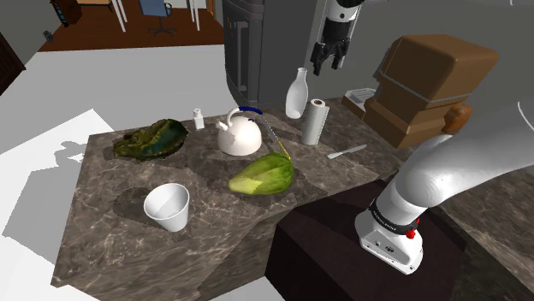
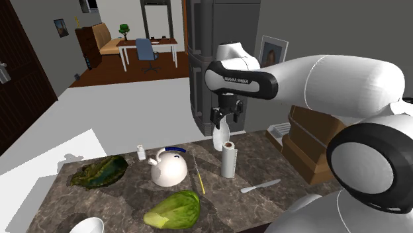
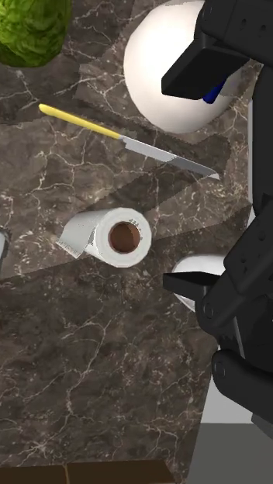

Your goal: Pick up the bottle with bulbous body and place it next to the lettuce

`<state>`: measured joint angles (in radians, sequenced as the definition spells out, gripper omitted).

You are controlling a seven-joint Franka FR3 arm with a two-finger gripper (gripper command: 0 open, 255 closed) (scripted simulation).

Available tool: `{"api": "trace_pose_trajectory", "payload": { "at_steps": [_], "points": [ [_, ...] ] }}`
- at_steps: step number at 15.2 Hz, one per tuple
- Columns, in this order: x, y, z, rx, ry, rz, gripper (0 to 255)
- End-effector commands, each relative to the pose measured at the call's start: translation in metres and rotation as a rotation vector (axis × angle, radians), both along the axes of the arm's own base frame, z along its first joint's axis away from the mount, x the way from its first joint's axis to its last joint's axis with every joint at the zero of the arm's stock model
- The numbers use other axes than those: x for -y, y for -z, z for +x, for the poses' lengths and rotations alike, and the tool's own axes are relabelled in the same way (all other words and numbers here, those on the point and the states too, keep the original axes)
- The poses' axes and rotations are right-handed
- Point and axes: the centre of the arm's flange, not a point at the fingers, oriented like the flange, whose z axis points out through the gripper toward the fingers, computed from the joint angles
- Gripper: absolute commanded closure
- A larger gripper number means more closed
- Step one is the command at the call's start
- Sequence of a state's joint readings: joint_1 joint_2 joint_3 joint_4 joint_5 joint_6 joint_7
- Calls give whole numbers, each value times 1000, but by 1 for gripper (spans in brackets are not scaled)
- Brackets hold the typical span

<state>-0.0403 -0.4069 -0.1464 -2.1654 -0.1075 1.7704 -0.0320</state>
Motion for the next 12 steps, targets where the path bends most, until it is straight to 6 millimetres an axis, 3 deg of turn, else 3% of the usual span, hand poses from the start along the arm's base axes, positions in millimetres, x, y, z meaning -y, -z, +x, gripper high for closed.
{"api": "trace_pose_trajectory", "payload": {
  "at_steps": [1,12],
  "points": [
    [20,8,20,-3,2,6,0],
    [110,61,129,-21,11,43,0]
  ]
}}
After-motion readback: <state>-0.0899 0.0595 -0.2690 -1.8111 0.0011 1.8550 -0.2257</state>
